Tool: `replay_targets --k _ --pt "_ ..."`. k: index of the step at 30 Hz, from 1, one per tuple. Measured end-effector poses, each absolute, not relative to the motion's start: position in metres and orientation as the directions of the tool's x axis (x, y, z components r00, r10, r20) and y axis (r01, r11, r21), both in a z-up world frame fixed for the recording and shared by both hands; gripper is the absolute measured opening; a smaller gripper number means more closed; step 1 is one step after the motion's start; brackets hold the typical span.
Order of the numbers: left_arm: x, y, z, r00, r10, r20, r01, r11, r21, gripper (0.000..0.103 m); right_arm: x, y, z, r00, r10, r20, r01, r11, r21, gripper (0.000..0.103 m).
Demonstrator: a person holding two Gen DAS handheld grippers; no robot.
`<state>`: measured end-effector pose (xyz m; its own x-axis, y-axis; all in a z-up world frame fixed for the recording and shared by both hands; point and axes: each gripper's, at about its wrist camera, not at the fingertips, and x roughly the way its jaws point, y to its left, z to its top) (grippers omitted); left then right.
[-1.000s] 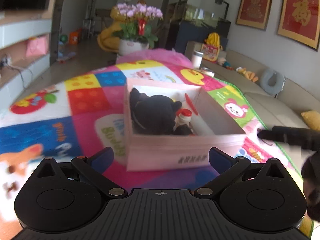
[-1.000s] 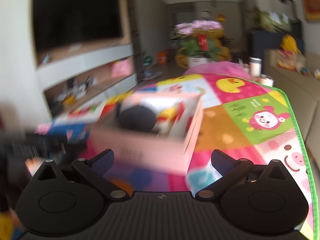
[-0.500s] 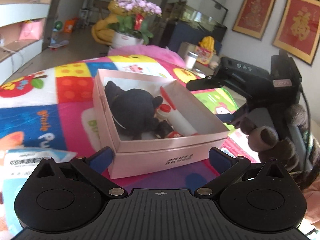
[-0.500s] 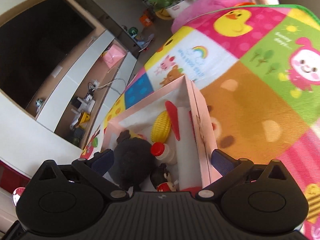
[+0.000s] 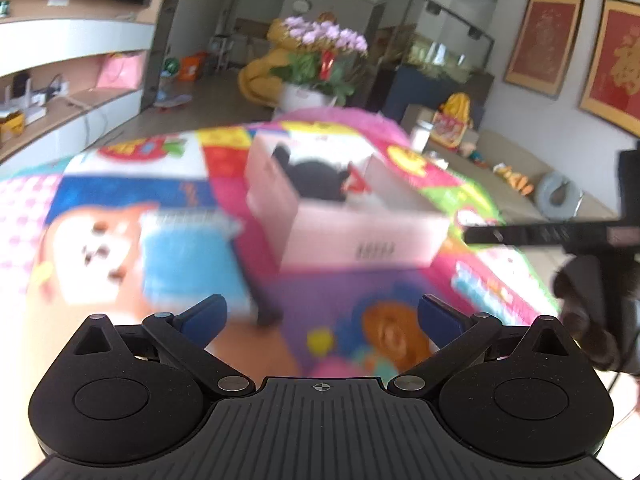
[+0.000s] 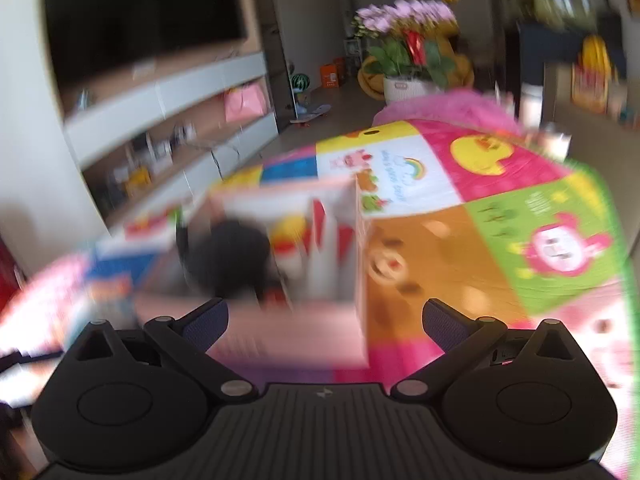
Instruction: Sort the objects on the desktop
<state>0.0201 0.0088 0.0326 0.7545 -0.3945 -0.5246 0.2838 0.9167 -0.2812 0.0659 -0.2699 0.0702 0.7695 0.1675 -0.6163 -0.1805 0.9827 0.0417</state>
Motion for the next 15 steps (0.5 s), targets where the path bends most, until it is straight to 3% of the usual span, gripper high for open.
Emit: replay_targets --k 5,15 --pt "-0.005 0.004 0.014 0.735 -0.348 -0.582 0.253 0.937 -0.241 0.103 0.001 -0.260 0.040 0.750 0.118 -0.650 -0.223 0.971 -0.080 0.103" --pt "-0.009 -0.007 0.000 0.748 -0.252 -0.614 0.185 0.968 -0.171 0.103 -0.031 -0.272 0.012 0.694 0.087 -0.714 -0.192 0.979 -0.068 0.103"
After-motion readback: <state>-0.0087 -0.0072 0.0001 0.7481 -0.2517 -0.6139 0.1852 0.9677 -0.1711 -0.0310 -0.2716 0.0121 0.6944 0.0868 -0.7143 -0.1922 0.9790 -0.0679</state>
